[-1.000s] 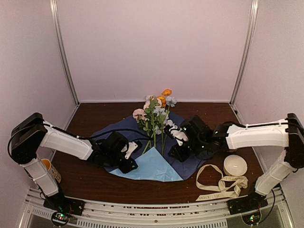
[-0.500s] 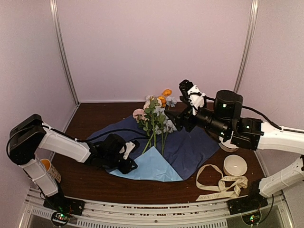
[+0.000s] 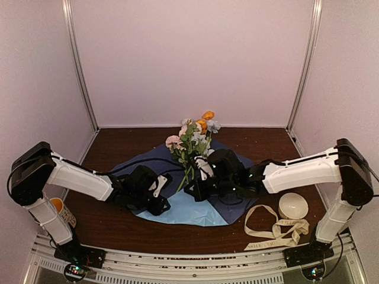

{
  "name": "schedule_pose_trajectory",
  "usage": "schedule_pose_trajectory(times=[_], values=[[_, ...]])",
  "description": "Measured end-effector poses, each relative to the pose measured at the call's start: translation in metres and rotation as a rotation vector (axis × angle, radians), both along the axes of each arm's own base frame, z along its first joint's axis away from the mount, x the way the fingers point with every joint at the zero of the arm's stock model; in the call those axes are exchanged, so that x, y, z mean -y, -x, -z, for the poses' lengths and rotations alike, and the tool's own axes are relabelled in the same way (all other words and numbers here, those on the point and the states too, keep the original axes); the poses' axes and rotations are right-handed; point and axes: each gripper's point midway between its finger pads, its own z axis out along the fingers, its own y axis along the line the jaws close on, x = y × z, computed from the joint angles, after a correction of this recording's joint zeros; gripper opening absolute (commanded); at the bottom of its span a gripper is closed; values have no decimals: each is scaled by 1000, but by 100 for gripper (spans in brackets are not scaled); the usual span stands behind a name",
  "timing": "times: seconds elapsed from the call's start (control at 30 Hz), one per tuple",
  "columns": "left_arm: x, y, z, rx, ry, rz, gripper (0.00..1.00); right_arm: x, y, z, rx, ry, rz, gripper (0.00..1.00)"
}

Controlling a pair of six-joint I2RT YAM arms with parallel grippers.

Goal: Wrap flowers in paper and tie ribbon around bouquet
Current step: Adjust the bottom corner of the flattened wrapping paper at the center of the board, then pick up the one-fourth-folded wrapping paper from the center of the board.

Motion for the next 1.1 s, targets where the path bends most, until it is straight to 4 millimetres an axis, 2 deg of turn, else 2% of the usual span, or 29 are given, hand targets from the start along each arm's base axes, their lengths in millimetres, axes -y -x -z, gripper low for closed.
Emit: schedule_pose_trajectory(times=[0.1, 0.23, 0.37, 0.47, 0.63, 0.73, 0.8, 0.93, 1.03, 1.1], values=[[-1, 0, 0, -6, -4, -5, 37, -19, 5, 41, -151, 46, -26, 0], [0, -1, -2, -20, -6, -24, 39, -33, 11, 70, -287, 63, -32, 0], [-3, 0, -2, -29, -23, -33, 50, -38, 18, 88, -381, 77, -40, 0], [-7, 0, -3, -36, -47, -39, 52, -43, 17, 99, -421, 79, -45, 0], [-11, 0, -3, -42, -78, -49, 53, -30, 22, 110, -465, 78, -34, 0], [-11, 0, -2, -47, -86, -50, 53, -17, 23, 103, -460, 71, -26, 0], [-11, 0, -2, -49, -89, -50, 53, -13, 20, 86, -443, 43, -17, 0], [-11, 0, -3, -51, -87, -49, 53, -20, 9, 56, -408, -31, -10, 0], [-10, 0, -3, -54, -85, -49, 53, -34, -1, 55, -423, -53, -2, 0], [-10, 1, -3, -54, -85, -49, 54, -41, -4, 65, -444, -49, 6, 0]])
